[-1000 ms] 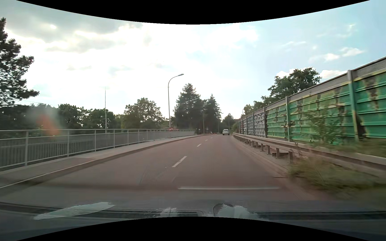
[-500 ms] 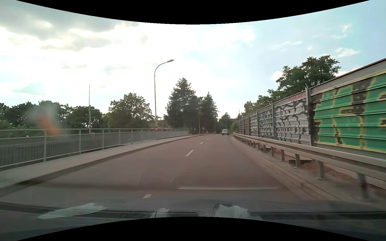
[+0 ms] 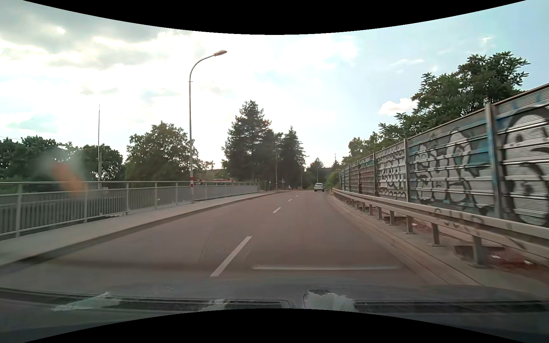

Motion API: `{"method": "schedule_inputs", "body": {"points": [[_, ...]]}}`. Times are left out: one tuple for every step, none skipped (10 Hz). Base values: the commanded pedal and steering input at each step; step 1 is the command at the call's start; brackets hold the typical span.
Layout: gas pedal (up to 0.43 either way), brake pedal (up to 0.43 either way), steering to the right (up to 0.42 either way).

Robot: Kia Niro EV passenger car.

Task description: Follow the waypoints while adhering to traffic rules and regulations

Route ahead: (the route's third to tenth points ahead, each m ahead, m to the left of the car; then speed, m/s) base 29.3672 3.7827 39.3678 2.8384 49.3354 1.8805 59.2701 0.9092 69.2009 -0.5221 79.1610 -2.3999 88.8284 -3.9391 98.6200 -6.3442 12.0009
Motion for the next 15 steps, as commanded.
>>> {"method": "schedule_inputs", "body": {"points": [[0.110, 0.000, 0.013], [0.110, 0.000, 0.013], [0.110, 0.000, 0.013], [0.110, 0.000, 0.013], [0.110, 0.000, 0.013], [0.110, 0.000, 0.013], [0.110, 0.000, 0.013], [0.110, 0.000, 0.013], [0.110, 0.000, 0.013], [0.110, 0.000, 0.013], [0.110, 0.000, 0.013], [0.110, 0.000, 0.013], [0.110, 0.000, 0.013], [0.110, 0.000, 0.013], [0.110, 0.000, 0.012]]}}
